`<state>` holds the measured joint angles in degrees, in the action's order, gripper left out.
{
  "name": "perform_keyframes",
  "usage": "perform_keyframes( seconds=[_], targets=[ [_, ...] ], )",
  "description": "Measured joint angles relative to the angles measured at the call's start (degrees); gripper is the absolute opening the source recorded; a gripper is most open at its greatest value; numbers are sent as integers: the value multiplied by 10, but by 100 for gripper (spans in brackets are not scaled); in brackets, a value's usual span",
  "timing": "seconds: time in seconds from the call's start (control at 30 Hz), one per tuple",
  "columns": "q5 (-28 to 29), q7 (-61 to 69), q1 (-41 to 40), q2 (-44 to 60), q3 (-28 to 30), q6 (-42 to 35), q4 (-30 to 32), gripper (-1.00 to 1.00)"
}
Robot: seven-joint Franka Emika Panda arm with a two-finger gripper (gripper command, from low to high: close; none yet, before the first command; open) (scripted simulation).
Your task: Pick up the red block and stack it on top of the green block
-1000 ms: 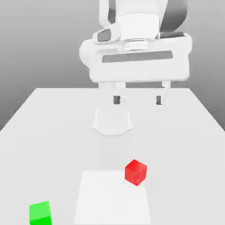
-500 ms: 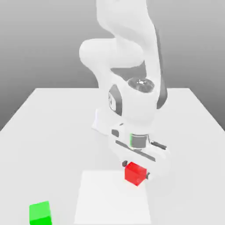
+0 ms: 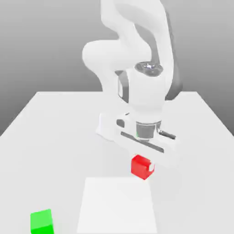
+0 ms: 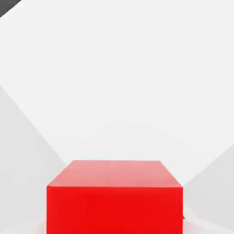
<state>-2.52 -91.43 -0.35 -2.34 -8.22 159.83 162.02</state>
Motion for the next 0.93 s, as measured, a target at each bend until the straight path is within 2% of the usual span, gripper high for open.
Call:
perform_keyframes(
  seconds=[0.43, 0.57, 0.6, 0.8, 0.93],
  targets=[
    [13, 256, -169, 136, 95, -132, -266, -100],
    [10, 279, -183, 209, 102, -83, -290, -100],
    [9, 281, -184, 225, 101, -68, -292, 100],
    [9, 281, -184, 234, 101, -60, -293, 100],
    [14, 278, -183, 178, 104, -113, -290, 100]
  ],
)
